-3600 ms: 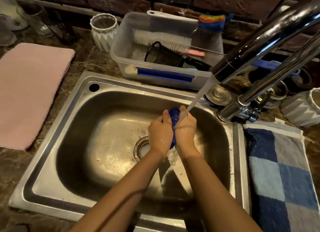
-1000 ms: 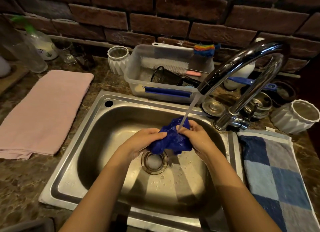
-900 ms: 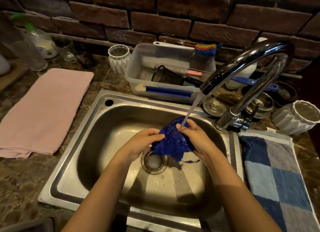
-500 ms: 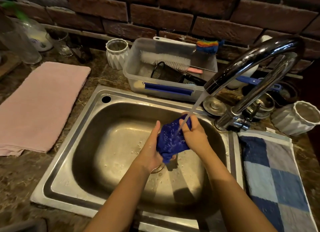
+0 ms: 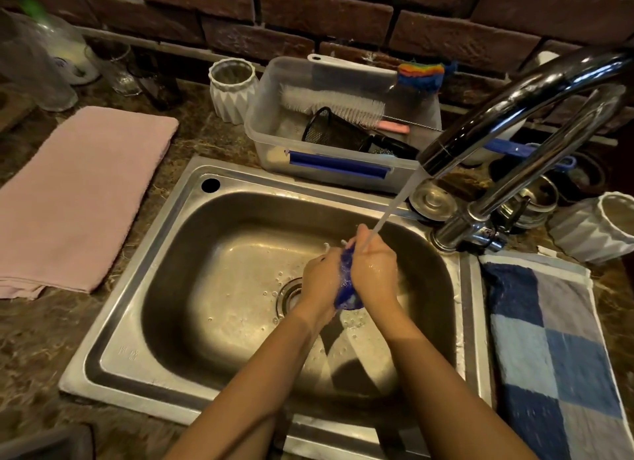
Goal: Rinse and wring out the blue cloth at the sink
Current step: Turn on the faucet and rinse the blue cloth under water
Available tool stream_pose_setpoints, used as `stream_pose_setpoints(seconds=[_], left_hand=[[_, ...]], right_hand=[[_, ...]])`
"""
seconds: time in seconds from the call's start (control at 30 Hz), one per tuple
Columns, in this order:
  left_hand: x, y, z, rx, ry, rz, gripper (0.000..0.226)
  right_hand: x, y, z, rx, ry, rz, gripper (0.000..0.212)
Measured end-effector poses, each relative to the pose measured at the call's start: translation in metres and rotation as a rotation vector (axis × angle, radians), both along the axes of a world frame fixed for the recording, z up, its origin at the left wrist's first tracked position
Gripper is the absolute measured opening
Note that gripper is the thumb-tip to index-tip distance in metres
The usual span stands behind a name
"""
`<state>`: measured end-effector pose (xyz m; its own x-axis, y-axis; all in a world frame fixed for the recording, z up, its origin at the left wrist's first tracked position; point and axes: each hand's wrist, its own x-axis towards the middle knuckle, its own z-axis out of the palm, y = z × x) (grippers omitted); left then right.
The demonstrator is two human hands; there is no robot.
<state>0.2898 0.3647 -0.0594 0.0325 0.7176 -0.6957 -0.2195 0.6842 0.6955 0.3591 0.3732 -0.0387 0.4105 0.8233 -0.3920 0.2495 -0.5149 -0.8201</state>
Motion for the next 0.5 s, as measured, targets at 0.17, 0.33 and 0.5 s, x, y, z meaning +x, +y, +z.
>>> stream_pose_setpoints(seconds=[0.17,0.33,0.5], left_hand=[[0.0,0.003,0.0,0.07,0.138,-0.06,0.021],[-0.006,0.007,-0.002,0.018,0.033,0.015,0.02],[-0.018,0.02,-0.004,-0.132,-0.202,0.11,0.021]], right_hand=[[0.007,0.018,-0.015,-0.161,-0.011,-0.036,0.036],[0.01,0.021,-0.021,-0.13,0.112,0.075,0.032],[0.018,-0.014,-0.007,0.207,0.106,0.422,0.024]])
